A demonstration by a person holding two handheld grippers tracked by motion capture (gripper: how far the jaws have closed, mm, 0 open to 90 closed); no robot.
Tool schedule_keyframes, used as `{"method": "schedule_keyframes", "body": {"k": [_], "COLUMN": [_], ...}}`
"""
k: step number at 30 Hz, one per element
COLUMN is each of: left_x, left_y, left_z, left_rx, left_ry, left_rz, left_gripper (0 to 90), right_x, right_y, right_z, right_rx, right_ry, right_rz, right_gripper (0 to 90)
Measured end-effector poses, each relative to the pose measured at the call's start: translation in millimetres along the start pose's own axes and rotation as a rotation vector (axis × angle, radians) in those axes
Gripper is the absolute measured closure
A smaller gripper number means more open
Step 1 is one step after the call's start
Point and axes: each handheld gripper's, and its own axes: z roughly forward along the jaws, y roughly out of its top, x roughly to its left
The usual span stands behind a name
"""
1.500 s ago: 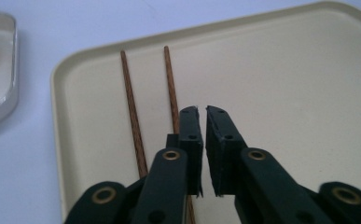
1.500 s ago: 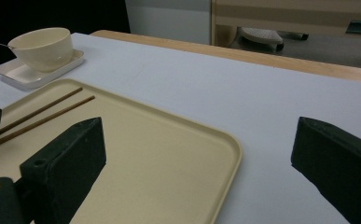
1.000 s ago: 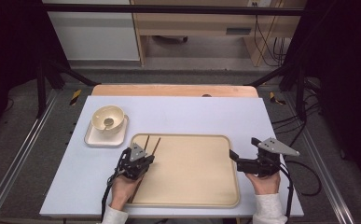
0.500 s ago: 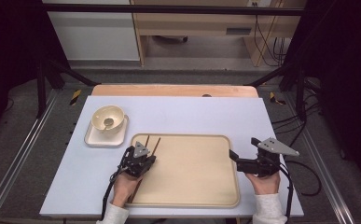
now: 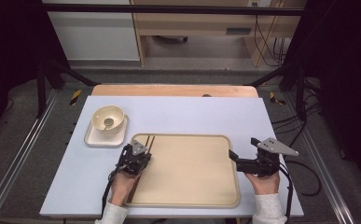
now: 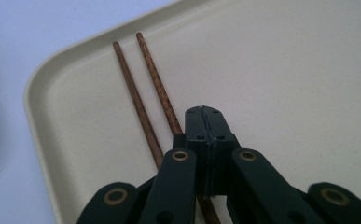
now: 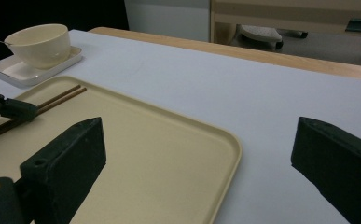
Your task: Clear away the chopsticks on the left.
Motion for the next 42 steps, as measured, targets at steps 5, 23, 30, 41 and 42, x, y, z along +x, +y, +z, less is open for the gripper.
{"method": "schedule_keyframes", "body": {"k": [5,23,30,41,42], "left_x": [4.4,15.5,13.8,16.6,17.9], "left_y": [-1.6,-11.0,-10.8,-7.5,-6.9], "left_z": [-1.6,-7.1,-7.2,-24.8,-27.7], "left_rx": [0.010,0.005,0.001,-0.120,-0.135], "left_ry": [0.022,0.049,0.040,-0.033,-0.043], "left_rz": [-0.008,-0.064,-0.048,-0.064,-0.065], "left_gripper": [89.6,89.6,89.5,85.9,84.1], "right_x": [-0.2,0.2,0.4,0.0,-0.1], "right_y": [0.1,-0.2,-0.2,0.1,0.2], "right_z": [-0.4,0.7,0.6,-0.2,-0.5], "right_rx": [0.000,0.004,0.004,-0.004,-0.003], "right_ry": [0.001,0.003,0.003,0.002,0.002], "right_rz": [0.002,-0.001,0.000,-0.001,-0.001], "right_gripper": [3.6,3.6,3.7,3.7,3.7]}}
